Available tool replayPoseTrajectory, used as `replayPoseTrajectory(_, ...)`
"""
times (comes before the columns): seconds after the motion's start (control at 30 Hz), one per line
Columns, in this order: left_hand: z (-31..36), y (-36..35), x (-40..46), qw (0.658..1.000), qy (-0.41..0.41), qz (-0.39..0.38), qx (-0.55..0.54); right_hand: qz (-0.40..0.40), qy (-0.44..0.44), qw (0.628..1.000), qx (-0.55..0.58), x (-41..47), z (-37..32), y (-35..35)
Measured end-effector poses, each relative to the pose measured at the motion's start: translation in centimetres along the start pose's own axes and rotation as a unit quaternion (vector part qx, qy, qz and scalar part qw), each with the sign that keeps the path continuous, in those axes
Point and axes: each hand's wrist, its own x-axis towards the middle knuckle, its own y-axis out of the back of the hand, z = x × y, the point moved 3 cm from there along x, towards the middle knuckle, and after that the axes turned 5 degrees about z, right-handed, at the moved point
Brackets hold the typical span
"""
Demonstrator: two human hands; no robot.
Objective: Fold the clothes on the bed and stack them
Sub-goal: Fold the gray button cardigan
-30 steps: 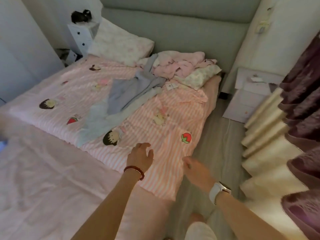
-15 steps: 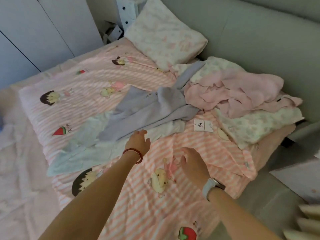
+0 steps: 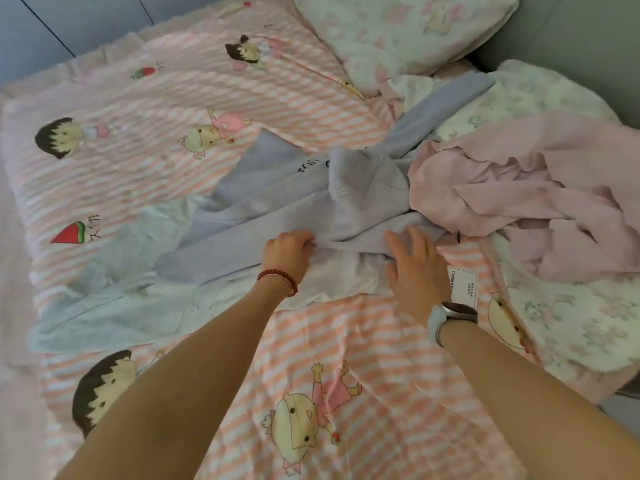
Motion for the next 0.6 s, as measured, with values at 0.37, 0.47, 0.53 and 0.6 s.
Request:
replayPoseTrajectory(0.37, -2.7, 14.7, -7.8, 0.937, -0.011, 0.181, -0.299, 0.053, 0.06, 0.978, 0.195, -1.5, -8.8, 4.7)
replayPoseTrajectory(0.47, -5.7, 19.2, -11.4, 0.922, 0.01, 0.227, -0.312, 0.073, 0.011, 0.949, 0.307, -4.9, -12.9, 7.8)
replayPoseTrajectory(0.53, -7.8, 22.2, -14.0, 0.913, 0.017, 0.248, -0.323, 0.106, 0.014, 0.934, 0.341, -7.3, -15.8, 10.6)
replayPoseTrajectory(0.6, -9.3, 25.5, -17.1, 0.903, 0.011, 0.271, -0.333, 0.159, 0.036, 0.921, 0.354, -9.8, -18.8, 13.9)
